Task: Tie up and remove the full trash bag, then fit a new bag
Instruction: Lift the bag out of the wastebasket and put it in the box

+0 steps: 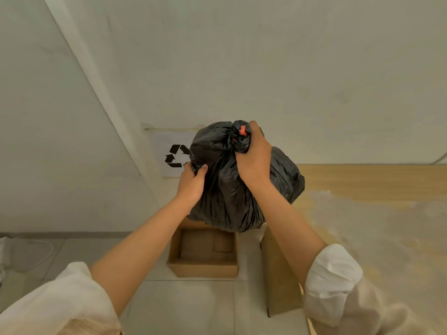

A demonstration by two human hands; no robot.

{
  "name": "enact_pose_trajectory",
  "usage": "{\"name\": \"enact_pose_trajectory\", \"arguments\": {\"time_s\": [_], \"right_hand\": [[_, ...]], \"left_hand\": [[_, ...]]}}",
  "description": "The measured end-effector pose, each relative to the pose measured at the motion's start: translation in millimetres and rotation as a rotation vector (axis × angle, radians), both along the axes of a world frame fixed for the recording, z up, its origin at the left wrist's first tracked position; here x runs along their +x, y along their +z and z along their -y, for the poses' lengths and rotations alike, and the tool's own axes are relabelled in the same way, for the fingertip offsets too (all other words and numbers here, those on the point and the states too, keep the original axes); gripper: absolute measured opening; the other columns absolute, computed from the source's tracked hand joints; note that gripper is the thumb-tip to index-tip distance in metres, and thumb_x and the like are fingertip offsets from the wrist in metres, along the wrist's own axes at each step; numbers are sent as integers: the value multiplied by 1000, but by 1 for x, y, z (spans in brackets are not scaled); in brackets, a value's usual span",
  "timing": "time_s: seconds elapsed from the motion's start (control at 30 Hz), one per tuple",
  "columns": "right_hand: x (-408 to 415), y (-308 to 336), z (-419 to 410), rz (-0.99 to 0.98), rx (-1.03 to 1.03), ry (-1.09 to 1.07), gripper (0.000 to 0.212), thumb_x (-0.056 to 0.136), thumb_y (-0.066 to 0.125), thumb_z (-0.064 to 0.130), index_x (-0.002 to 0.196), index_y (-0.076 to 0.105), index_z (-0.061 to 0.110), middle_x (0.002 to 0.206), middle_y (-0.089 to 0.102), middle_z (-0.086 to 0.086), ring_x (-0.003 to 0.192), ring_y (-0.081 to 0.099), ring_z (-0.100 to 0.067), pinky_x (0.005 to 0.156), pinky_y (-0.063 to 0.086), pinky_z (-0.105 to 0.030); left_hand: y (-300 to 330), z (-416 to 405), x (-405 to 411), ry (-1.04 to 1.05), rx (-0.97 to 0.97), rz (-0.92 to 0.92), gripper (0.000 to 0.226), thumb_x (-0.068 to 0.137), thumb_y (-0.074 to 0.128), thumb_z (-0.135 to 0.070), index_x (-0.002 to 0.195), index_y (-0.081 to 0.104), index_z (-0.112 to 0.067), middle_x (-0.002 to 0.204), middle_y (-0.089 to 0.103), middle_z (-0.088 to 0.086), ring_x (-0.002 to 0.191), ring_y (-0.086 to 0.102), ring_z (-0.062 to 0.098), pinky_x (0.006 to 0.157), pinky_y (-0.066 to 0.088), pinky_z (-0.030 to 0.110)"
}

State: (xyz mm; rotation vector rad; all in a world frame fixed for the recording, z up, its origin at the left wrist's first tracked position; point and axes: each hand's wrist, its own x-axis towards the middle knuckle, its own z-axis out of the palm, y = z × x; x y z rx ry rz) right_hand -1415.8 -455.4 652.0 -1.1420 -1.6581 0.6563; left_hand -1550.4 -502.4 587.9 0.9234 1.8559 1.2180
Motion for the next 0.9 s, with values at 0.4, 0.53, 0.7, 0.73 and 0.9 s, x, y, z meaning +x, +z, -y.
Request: {"name": "enact_pose_trajectory", "arguments": {"time_s": [0.4, 0.53, 0.7, 0.73, 0.9], "right_hand": [[-133, -180, -16, 118, -174, -125, 28, 88, 57, -1, 113, 53, 9, 105, 62, -5, 93, 57, -16, 84, 50, -35], [-154, -259, -18, 166, -277, -129, 37, 87, 56, -8, 122, 51, 0, 120, 59, -17, 111, 52, -27, 92, 43, -36], [-179, -380, -21, 230, -341, -116, 45, 85, 59, -10, 126, 50, 6, 125, 55, -13, 120, 48, -26, 94, 40, -31], [-184, -407, -22, 239, -337, -112, 44, 84, 59, -9, 124, 51, 8, 122, 56, -12, 117, 49, -25, 93, 42, -31], [-195, -542, -23, 282, -314, -96, 23, 85, 55, -3, 93, 48, 18, 90, 53, 0, 87, 53, -19, 75, 49, -42]], "left_hand": [[-172, -42, -145, -200, -222, -46, 54, 98, 45, -34, 144, 29, -12, 142, 44, 10, 130, 43, 30, 106, 35, 37], [-259, -53, -169, -221, -289, -41, 53, 98, 46, -35, 144, 28, -15, 143, 43, 9, 129, 44, 30, 104, 36, 38], [-373, -57, -189, -204, -309, 27, 48, 98, 45, -26, 141, 30, -14, 136, 46, 5, 126, 45, 26, 94, 35, 29], [-395, -56, -192, -209, -314, 49, 47, 97, 44, -26, 140, 31, -15, 134, 47, 6, 125, 45, 26, 95, 35, 30], [-505, -54, -198, -68, -264, 262, 68, 76, 40, -51, 138, 39, -23, 137, 48, 7, 132, 41, 28, 112, 31, 48]]}}
